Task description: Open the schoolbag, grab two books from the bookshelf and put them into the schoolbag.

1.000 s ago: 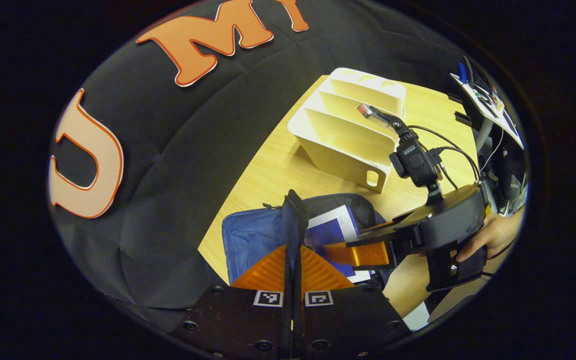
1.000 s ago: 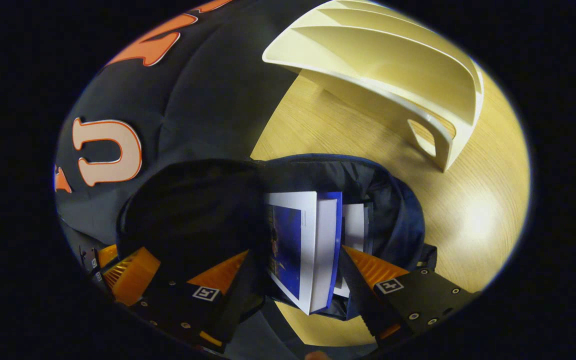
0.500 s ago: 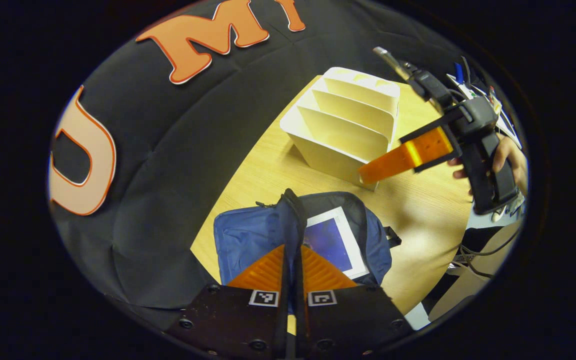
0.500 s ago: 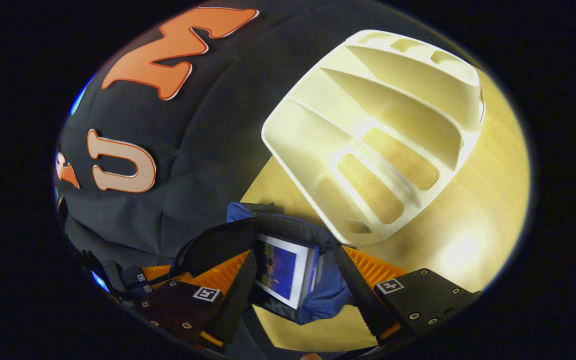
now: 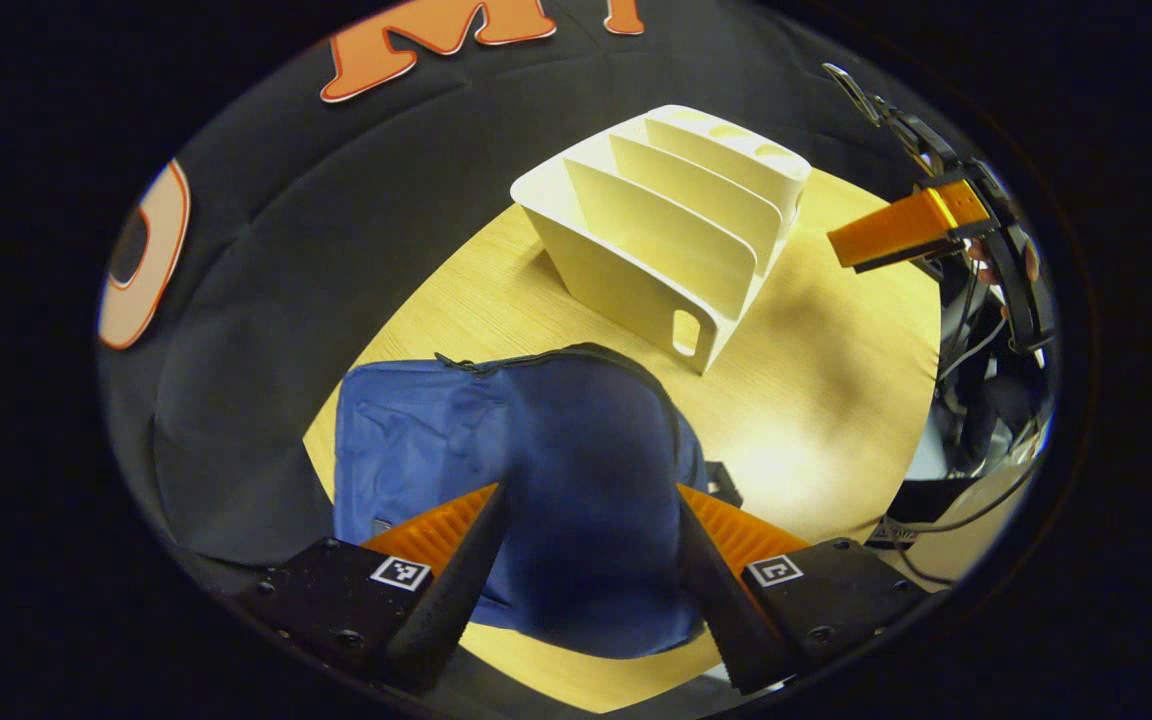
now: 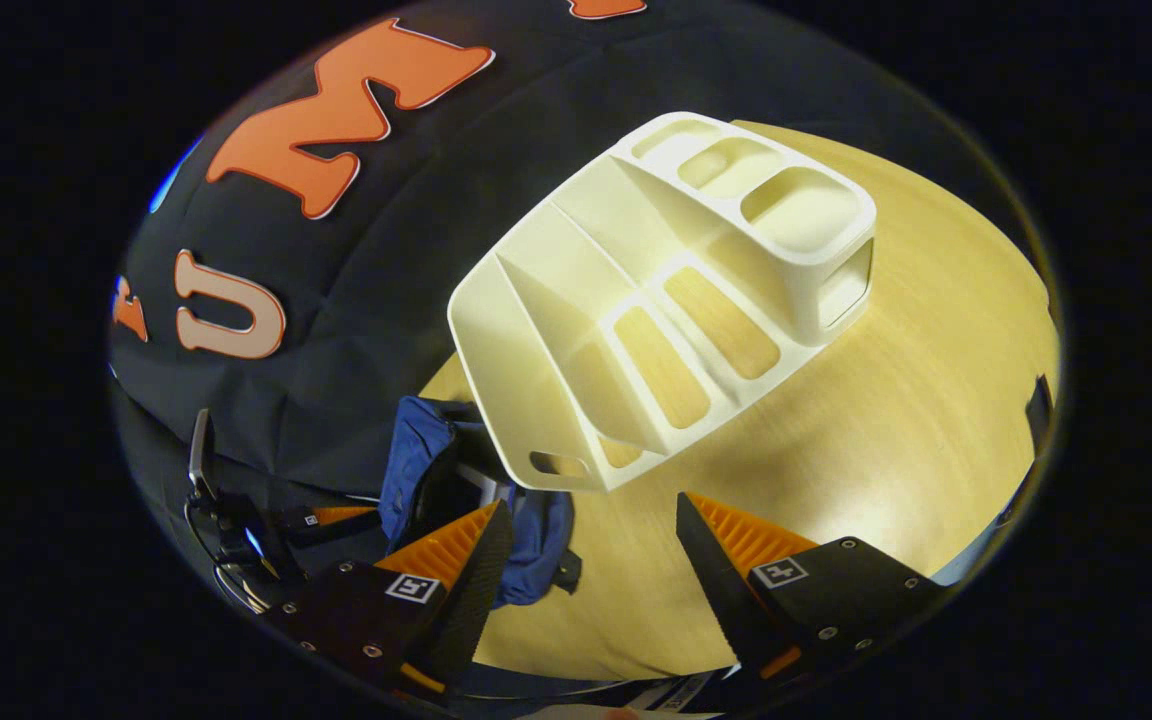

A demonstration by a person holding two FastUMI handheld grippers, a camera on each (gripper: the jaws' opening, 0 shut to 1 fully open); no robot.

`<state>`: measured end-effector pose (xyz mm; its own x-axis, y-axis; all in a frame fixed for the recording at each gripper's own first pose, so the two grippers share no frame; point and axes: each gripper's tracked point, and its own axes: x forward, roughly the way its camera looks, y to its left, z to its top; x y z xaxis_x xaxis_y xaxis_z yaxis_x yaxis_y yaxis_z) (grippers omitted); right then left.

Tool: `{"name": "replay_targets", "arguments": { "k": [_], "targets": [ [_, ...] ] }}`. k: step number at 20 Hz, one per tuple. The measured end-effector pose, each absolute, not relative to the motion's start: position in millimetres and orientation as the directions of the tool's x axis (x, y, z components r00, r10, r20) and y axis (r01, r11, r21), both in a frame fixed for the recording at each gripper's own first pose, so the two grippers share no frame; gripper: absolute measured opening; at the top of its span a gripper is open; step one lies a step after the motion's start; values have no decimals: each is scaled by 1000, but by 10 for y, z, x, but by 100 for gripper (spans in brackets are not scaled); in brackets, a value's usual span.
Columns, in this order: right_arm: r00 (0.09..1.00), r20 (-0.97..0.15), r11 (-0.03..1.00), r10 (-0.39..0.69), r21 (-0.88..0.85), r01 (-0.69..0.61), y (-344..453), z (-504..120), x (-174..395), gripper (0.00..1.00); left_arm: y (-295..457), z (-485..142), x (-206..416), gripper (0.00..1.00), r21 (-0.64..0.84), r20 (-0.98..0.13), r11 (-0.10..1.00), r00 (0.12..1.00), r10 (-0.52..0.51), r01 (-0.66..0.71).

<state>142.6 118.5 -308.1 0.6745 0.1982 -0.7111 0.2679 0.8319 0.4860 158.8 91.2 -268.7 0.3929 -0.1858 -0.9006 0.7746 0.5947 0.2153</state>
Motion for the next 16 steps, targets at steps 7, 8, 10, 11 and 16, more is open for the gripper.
{"name": "replay_targets", "arguments": {
  "k": [7,8,10,11,16],
  "targets": [
    [702,-695,935,157,333,121,356,-2687,1257,97,-127,-2386,1271,99,118,-752,819,589,-297,562],
    [726,-672,947,147,309,93,255,-2565,1255,97,-192,-2269,1259,99,124,-711,845,641,-290,520],
    [784,-605,959,142,280,43,147,-2256,1295,97,-257,-2023,1282,98,132,-626,893,735,-261,429],
    [815,-562,963,138,269,22,106,-2092,1299,97,-258,-1912,1287,98,131,-584,910,772,-251,394],
    [947,-315,992,69,126,-30,-152,-1282,1222,97,-8,-1758,1213,100,124,-376,950,900,-222,286]
  ]
}}
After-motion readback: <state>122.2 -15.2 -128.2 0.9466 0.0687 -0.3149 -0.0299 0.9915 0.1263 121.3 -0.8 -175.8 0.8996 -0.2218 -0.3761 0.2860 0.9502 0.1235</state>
